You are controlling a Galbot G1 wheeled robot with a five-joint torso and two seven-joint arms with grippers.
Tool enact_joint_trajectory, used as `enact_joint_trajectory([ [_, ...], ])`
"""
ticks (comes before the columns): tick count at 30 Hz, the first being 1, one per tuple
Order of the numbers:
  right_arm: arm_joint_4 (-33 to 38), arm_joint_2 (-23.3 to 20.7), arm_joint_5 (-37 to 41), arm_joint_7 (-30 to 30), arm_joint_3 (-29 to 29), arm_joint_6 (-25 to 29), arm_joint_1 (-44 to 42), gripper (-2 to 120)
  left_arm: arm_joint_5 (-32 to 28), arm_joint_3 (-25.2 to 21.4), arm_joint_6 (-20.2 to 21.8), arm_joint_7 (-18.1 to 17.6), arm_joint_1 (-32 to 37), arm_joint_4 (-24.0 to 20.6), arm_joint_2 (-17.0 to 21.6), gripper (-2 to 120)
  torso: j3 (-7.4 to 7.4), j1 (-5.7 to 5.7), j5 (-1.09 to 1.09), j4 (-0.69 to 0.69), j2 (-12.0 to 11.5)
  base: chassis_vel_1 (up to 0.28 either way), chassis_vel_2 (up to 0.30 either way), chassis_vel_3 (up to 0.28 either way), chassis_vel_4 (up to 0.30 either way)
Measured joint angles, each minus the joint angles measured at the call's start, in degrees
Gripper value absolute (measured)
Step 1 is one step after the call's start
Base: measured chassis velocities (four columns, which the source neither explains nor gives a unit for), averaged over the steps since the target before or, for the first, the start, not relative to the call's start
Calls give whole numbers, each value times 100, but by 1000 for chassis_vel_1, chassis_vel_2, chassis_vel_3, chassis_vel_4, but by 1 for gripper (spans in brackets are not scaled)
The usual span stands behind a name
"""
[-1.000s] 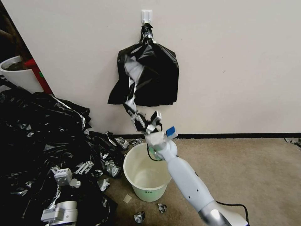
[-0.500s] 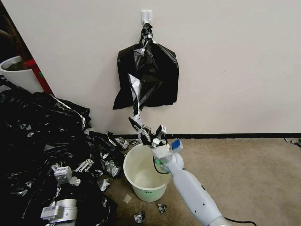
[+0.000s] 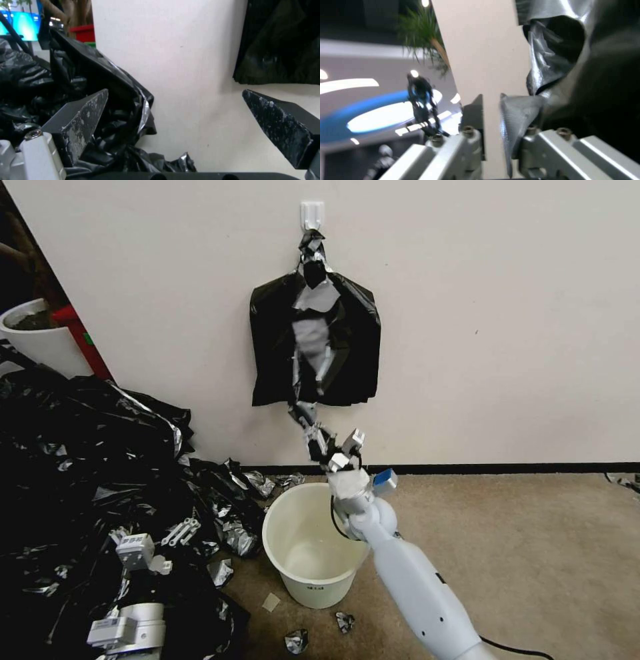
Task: Place a trash bag onto the trash bin.
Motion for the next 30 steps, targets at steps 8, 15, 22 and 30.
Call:
enact_joint_trajectory([
  [8, 1457, -907, -2868, 2380, 225, -4, -1152, 46, -5, 59, -7, 2, -59, 63, 24, 100, 0, 0, 2, -2, 0, 0, 0, 0, 0],
  [15, 2170, -1135, -3014, 3363, 427, -303, -1377, 67, 13, 104, -3, 5, -88, 105, 33, 100, 0, 0, 0, -1, 0, 0, 0, 0, 0],
  [22, 2580, -1190, -3196, 3931, 476, -968, -1048, 90, 18, 94, 5, 8, -89, 109, 72, 100, 0, 0, 0, -1, 0, 0, 0, 0, 0],
  [30, 2455, -1219, -3925, 3984, 186, -1710, -211, 100, 18, 69, 7, 9, -72, 112, 78, 100, 0, 0, 0, 0, 0, 0, 0, 0, 0],
])
